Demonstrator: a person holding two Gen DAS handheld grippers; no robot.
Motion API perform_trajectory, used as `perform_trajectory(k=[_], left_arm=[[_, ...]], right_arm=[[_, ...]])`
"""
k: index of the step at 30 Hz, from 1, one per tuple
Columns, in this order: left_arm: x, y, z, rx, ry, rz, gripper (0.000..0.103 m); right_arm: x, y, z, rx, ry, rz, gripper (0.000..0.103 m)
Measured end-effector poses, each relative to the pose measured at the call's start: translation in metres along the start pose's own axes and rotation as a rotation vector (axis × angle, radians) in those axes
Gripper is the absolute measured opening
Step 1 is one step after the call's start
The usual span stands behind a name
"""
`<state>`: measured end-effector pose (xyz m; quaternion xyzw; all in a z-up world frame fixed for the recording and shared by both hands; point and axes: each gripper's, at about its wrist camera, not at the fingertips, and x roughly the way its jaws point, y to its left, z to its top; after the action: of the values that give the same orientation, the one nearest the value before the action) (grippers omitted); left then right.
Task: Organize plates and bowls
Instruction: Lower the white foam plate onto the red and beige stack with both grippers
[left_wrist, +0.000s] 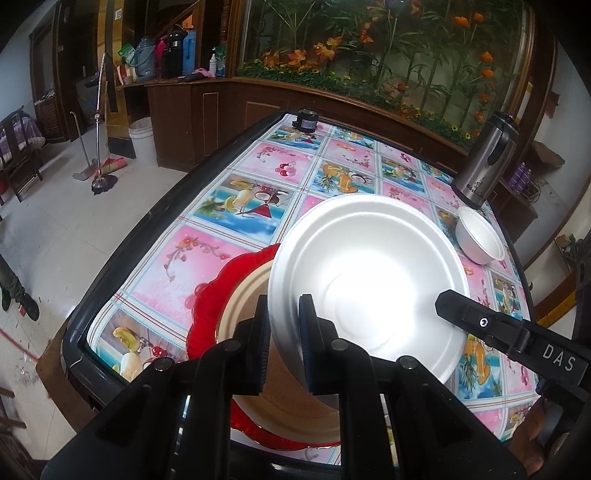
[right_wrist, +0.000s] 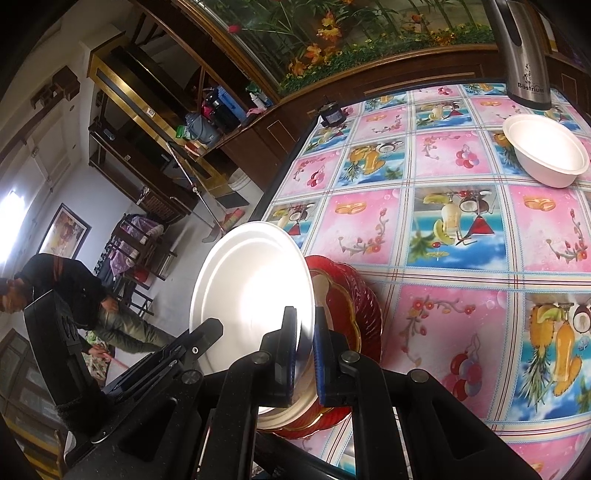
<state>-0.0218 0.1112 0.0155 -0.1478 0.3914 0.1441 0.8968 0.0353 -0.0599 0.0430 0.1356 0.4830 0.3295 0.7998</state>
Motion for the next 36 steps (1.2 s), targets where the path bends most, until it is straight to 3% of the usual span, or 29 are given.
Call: perform_trajectory(k=[24,36], left_arm=[[-0.021,0.016,-0.001,-0.016,-0.038,-0.005,0.012],[-0.016,0.019,-0.012,0.001,-0.006,0.002,0.012]], right_arm=[[0.003,0.014,-0.002,-0.024,0.002,0.025,0.008],[0.005,0.019,-0.012,-0.039,0.017,0.03,0.008]])
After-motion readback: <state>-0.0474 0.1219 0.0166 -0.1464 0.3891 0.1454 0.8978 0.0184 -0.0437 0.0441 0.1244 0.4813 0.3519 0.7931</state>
